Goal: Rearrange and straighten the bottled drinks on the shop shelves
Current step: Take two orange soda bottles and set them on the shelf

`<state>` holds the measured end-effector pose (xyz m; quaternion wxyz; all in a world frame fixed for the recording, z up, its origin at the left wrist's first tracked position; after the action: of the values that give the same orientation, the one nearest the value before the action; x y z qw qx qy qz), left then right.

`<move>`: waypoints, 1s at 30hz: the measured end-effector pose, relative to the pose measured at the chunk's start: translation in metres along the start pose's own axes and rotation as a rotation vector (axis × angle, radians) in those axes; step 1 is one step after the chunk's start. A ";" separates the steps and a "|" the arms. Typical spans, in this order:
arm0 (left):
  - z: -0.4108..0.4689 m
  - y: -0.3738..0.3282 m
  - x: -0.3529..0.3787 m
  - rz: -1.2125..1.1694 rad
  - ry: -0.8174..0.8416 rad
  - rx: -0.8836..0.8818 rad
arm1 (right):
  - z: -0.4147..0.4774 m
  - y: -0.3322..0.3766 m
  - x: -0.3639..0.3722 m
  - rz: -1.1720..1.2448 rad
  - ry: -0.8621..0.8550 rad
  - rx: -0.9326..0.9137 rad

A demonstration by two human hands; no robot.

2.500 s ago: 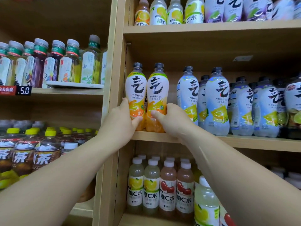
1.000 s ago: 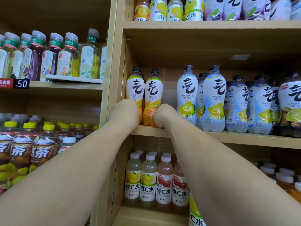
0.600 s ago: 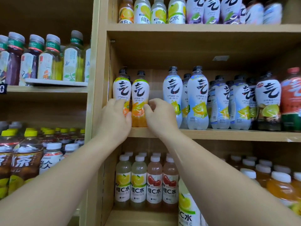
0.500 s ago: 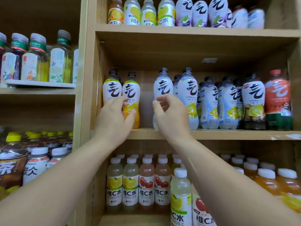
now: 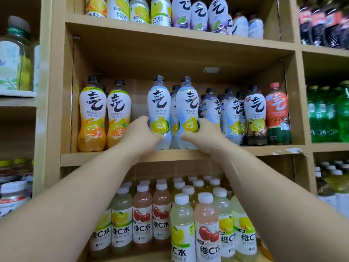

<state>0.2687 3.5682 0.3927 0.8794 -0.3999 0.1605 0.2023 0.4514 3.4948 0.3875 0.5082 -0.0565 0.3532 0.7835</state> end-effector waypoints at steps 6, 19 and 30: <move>0.002 -0.007 0.009 -0.019 0.020 0.010 | -0.003 -0.007 -0.007 -0.053 0.033 -0.085; -0.023 -0.069 0.071 -0.166 0.127 0.011 | -0.006 -0.074 -0.080 -0.026 0.002 -0.140; -0.035 -0.112 0.132 -0.058 -0.008 0.022 | -0.009 -0.125 -0.122 -0.069 -0.087 -0.163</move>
<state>0.4329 3.5040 0.3837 0.8899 -0.3939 0.1476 0.1763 0.6118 3.4260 0.3734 0.5433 -0.0756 0.2639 0.7934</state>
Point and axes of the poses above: each hand's wrist, its own z-axis towards the middle knuckle, its own x-axis out of the palm, y = z × x, the point moved 2 cm from there along z, towards the middle knuckle, and after that the axes turned 10 degrees about -x, right-handed, at the moved point
